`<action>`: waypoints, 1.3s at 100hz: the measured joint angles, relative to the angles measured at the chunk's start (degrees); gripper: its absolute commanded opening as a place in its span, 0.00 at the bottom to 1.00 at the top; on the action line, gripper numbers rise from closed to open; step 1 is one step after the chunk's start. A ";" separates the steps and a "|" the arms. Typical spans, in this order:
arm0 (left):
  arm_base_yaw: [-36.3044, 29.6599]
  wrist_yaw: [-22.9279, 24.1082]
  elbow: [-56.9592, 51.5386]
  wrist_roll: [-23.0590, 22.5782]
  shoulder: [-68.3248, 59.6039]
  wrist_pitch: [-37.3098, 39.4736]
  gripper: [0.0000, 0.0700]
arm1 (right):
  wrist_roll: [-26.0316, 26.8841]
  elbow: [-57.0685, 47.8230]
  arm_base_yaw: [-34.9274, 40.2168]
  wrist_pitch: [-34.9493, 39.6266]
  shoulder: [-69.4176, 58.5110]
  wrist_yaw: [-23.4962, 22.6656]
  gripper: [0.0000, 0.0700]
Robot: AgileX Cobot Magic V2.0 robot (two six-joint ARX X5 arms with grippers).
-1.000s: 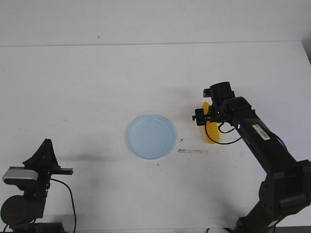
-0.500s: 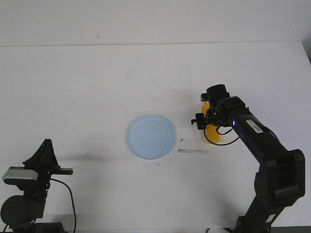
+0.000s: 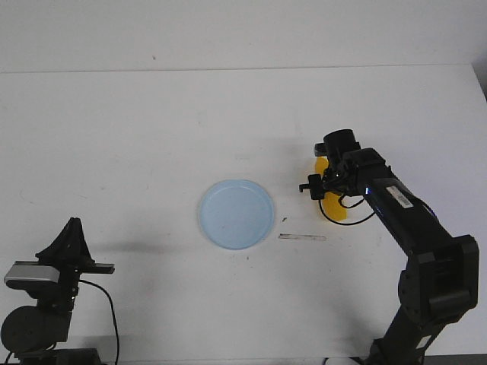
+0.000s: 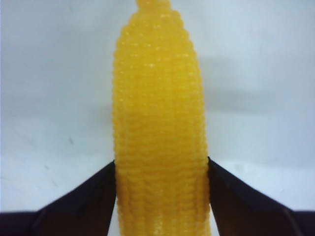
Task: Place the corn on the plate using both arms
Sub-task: 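Carry the corn with the right gripper over the blue plate and lower it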
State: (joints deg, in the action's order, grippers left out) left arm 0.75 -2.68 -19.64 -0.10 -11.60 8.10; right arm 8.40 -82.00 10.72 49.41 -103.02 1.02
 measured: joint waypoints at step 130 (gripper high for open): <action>0.00 0.00 0.00 0.00 0.00 0.00 0.00 | 6.84 -3.98 22.60 -6.86 -6.14 -20.17 0.74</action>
State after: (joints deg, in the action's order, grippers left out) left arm 0.75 -2.68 -19.64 -0.10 -11.60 8.10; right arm 15.25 -85.97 33.32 42.54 -109.16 -19.16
